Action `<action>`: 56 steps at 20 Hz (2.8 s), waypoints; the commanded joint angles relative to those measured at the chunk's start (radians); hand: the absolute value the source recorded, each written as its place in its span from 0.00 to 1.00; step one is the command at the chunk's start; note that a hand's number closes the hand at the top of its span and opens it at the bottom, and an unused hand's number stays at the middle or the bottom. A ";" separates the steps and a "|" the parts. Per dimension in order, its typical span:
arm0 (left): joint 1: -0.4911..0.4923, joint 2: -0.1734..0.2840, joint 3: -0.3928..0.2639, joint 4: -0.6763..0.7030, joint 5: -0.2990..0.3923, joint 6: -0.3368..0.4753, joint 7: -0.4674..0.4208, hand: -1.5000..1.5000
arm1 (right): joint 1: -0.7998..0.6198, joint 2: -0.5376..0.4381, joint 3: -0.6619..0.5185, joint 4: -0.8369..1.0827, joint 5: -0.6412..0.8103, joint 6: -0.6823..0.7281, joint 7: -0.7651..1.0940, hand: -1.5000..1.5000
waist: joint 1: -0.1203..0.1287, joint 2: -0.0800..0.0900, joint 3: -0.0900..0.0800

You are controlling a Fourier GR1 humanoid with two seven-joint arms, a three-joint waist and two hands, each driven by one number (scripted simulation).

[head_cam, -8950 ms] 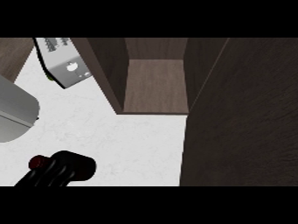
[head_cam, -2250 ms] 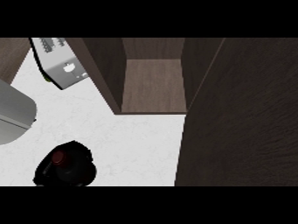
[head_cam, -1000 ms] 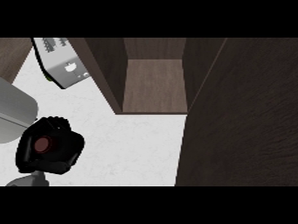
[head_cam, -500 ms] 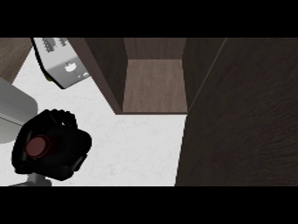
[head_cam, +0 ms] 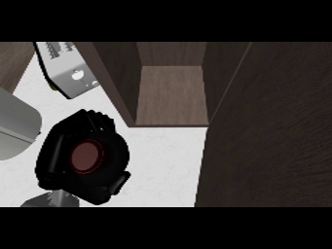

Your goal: Pick up the wine, place it into the cabinet and close the cabinet

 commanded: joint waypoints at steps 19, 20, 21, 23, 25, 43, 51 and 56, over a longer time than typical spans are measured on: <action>-0.468 -0.002 -0.323 0.264 0.020 0.608 0.062 1.00 | 0.010 -0.012 -0.131 -0.001 -0.137 0.074 -0.055 0.00 | -0.008 0.004 0.000; -0.468 -0.002 -0.356 0.218 0.013 0.650 0.102 1.00 | 0.042 -0.020 -0.072 -0.167 -0.100 0.046 0.086 0.00 | -0.012 0.000 0.000; -0.520 -0.002 -0.287 0.261 -0.009 0.613 0.109 1.00 | 0.000 -0.007 -0.069 -0.132 -0.102 0.037 0.067 0.00 | -0.010 0.001 0.000; -0.510 -0.002 -0.337 0.248 -0.045 0.639 0.116 1.00 | -0.004 -0.024 -0.129 -0.070 -0.133 0.062 0.022 0.00 | -0.004 0.001 0.000; -0.514 -0.002 -0.305 0.316 -0.001 0.618 0.059 1.00 | -0.011 -0.035 -0.117 -0.172 -0.143 0.044 0.125 0.00 | -0.011 0.001 -0.001; -0.536 -0.002 -0.339 0.525 0.181 0.686 -0.172 1.00 | 0.013 0.001 -0.060 -0.144 -0.067 0.046 0.080 0.00 | -0.010 0.002 -0.001; -0.470 -0.002 -0.302 0.659 0.100 0.615 -0.308 1.00 | 0.032 0.006 -0.057 -0.109 -0.069 0.052 0.048 0.00 | -0.007 0.003 0.000; -0.525 -0.002 -0.299 0.760 0.166 0.658 -0.400 1.00 | -0.030 -0.017 -0.078 -0.100 -0.087 0.054 0.081 0.00 | -0.012 0.004 -0.001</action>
